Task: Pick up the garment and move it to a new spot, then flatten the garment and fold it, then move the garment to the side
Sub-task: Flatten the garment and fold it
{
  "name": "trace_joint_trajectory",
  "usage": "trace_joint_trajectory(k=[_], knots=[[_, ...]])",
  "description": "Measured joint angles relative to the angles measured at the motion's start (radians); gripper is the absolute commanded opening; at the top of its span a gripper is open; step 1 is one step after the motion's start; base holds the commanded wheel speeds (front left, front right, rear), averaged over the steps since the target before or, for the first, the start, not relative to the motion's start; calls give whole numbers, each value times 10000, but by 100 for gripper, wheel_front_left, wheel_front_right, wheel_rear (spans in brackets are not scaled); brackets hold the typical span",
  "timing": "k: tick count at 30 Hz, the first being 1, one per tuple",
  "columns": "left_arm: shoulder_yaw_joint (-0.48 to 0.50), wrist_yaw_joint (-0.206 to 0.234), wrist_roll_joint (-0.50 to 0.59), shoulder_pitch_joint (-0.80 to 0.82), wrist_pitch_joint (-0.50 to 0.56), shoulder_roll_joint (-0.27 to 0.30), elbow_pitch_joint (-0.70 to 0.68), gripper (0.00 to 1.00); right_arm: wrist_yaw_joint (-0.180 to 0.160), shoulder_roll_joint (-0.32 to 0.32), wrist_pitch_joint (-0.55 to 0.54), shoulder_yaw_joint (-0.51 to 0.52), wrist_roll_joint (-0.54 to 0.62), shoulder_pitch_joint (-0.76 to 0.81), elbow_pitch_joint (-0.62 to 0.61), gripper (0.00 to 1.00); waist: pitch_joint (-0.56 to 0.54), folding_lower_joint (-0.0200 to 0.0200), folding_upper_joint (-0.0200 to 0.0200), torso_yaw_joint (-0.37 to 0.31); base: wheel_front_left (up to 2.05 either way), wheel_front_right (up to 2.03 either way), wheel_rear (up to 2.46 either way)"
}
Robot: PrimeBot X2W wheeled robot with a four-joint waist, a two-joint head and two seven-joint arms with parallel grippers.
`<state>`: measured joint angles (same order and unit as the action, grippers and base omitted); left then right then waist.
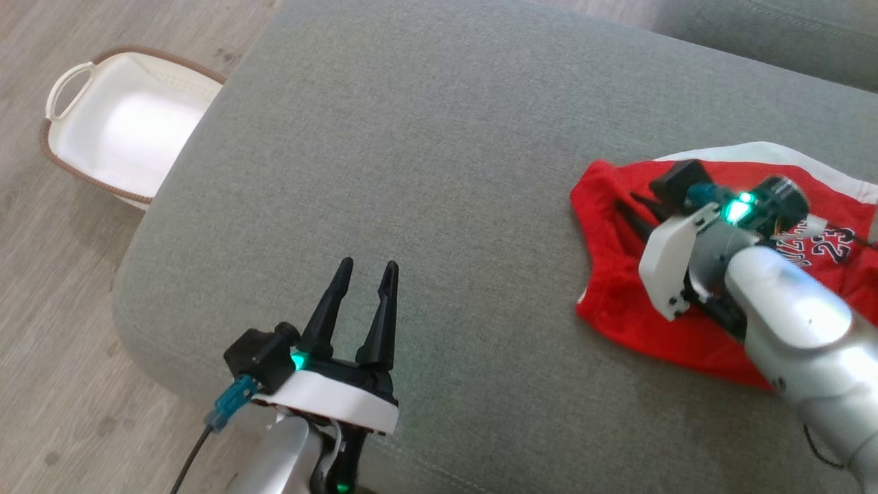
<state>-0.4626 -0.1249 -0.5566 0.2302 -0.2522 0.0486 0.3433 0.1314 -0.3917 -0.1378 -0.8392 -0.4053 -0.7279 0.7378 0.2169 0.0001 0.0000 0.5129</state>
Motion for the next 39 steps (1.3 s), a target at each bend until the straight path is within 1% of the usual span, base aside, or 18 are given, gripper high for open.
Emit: trace_joint_trajectory(k=[6, 12, 18, 22, 25, 26, 27, 30, 33, 34, 35, 38, 39], knots=[[-203, 0, -176, 1, 0, -4, -29, 100, 0, -4, 399, -153, -353, -874, 562, 0, 122, -1, 0, 150, 0, 0, 0], [-232, 0, -249, 4, 0, -4, -211, 100, 0, -17, 506, -196, -700, -2050, 1360, 0, 429, -2, 0, 246, 0, 0, 0], [-253, 0, -424, 186, 0, -17, -399, 100, 0, -165, 591, -558, -652, -3287, 2487, 0, 873, 0, 0, 369, 0, 0, 0], [-255, 2, -518, 227, 0, -23, -502, 100, 0, -410, 779, -558, -458, -3880, 3490, 0, 1090, 0, 0, 435, 0, 0, 0], [-297, 4, -600, 253, 0, -25, -535, 100, 0, -468, 867, -512, -311, -4084, 4236, 0, 1171, 1, 0, 461, 0, 0, 0], [-322, 2, -598, 282, 0, -25, -531, 100, 0, -468, 936, -508, -270, -4080, 4428, 15, 1173, 1, 0, 461, 0, 0, 0], [-355, 4, -598, 316, 0, -25, -523, 100, 0, -454, 1009, -453, -263, -4067, 4614, 100, 1164, 0, 0, 458, 0, 0, 0], [-487, 2, -598, 417, 0, -27, -424, 100, 0, -372, 1522, -163, -451, -4029, 4897, 100, 1052, 1, 0, 436, 0, 0, 0], [-516, 2, -569, 524, 0, -40, -228, 100, 0, -132, 2224, 4, -616, -3818, 4915, 100, 839, -1, 0, 364, 0, 0, 0], [-477, 2, -510, 523, 0, -40, -201, 100, 0, 35, 2456, 35, -652, -3719, 4882, 100, 779, -3, 0, 281, 0, 0, 0], [-313, 2, -374, 522, 0, -40, -161, 100, 0, 362, 2949, 90, -807, -3502, 4732, 100, 666, -1, 0, 64, 0, 0, 0], [33, 2, -159, 523, 0, -46, -173, 100, 0, 698, 3524, 201, -961, -3221, 4408, 100, 462, -3, 0, -326, 0, 0, 0], [33, 2, -159, 523, 0, -46, -173, 100, 0, 698, 3524, 201, -961, -3221, 4408, 100, 462, -3, 0, -326, 0, 0, 0]])
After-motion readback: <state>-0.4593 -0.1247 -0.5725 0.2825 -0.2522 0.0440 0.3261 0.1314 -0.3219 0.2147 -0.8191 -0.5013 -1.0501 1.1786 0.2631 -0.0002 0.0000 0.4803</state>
